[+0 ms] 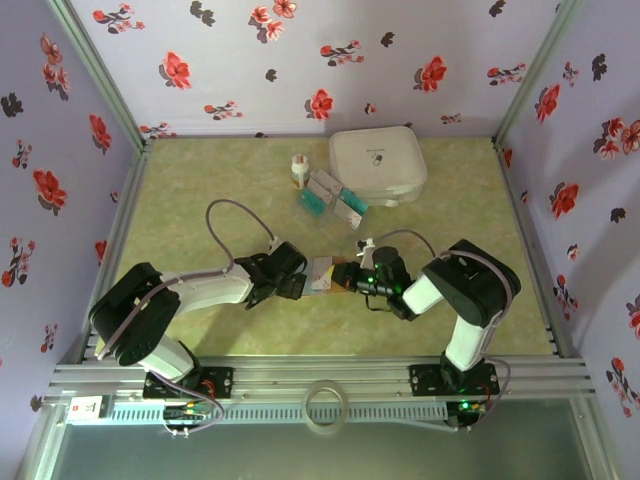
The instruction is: Put the credit cards into the card holder
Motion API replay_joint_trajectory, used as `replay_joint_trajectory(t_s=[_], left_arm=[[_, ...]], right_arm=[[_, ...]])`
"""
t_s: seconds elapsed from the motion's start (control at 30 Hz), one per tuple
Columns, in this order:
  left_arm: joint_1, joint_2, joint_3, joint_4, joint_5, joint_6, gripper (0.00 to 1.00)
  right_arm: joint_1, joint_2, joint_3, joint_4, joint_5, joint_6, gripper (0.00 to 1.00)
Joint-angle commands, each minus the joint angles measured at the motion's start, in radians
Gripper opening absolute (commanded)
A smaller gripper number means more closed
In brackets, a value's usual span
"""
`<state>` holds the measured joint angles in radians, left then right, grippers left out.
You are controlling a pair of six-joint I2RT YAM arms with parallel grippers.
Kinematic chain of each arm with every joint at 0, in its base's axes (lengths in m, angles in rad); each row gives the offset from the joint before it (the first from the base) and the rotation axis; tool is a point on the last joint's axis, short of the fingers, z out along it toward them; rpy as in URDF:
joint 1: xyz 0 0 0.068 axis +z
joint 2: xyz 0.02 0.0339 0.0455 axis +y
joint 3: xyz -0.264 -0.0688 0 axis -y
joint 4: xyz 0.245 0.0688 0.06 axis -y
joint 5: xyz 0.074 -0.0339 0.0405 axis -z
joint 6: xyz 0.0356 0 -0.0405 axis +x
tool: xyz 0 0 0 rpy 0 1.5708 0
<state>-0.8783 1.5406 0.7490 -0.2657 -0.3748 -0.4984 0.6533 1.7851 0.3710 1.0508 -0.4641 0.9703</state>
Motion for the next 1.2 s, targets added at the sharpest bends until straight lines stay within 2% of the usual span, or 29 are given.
replay_joint_trajectory(t_s=[0.0, 0.7, 1.17], left_arm=[[-0.004, -0.013, -0.022, -0.046, -0.026, -0.007, 1.0], [-0.005, -0.005, -0.016, -0.048, -0.026, -0.003, 1.0], [-0.004, 0.0, -0.016, -0.044, -0.026, -0.002, 1.0]], right_arm=[[-0.004, 0.031, -0.012, 0.032, -0.032, 0.001, 0.0], [-0.011, 0.041, -0.043, 0.046, -0.03, 0.001, 0.0], [-0.019, 0.088, 0.001, 0.038, -0.083, 0.003, 0.0]])
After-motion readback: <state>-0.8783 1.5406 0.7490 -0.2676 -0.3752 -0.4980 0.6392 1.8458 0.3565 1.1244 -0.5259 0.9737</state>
